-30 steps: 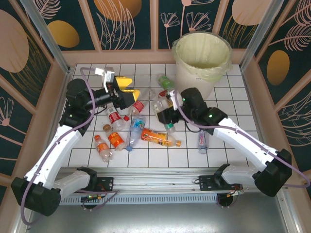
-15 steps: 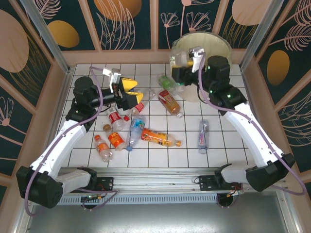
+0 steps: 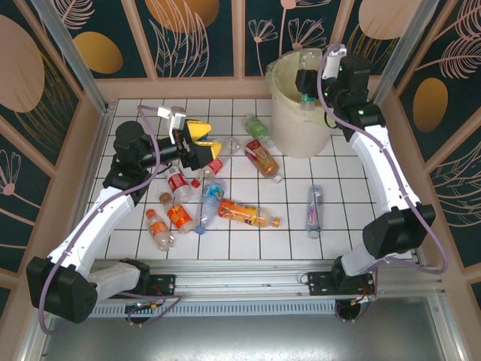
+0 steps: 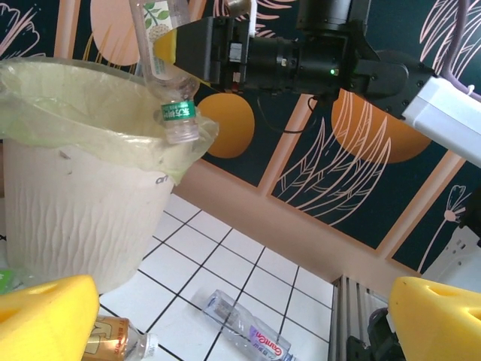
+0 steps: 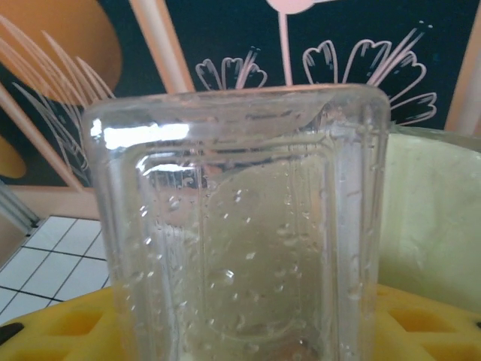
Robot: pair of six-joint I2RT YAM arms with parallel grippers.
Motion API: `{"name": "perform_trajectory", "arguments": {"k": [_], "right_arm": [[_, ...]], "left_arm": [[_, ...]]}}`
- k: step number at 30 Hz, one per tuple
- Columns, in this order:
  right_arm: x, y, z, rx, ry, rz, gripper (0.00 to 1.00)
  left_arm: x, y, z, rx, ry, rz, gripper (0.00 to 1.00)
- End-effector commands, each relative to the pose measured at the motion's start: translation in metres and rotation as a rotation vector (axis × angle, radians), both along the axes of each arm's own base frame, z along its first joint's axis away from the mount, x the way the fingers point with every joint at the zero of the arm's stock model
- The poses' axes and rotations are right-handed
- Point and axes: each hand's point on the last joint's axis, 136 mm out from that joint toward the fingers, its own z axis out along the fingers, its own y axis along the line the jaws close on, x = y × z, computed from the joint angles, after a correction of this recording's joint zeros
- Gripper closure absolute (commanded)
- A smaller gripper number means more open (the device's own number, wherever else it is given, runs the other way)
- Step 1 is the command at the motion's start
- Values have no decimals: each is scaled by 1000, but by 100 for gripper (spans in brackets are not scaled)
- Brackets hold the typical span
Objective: Put the plastic bottles in the bin
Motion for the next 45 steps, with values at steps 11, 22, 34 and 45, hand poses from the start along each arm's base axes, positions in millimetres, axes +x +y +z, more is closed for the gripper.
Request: {"name": "perform_trajectory", "arguments": {"k": [11,22,34,45], "right_arm": [[37,-14,-6,32,55,-19,38],[72,-11,-62,36,197,-39,38],[77,-5,-87,43,340,-20,30],[72,-4,-47,65,269,-4,17]], "left_arm": [[-5,1,1,12,-31,7,2],[7,-1,-18,58,2,21,1],[13,-2,-27,77,21,30,1],[12,-2,-26,75,16,29,2]]}}
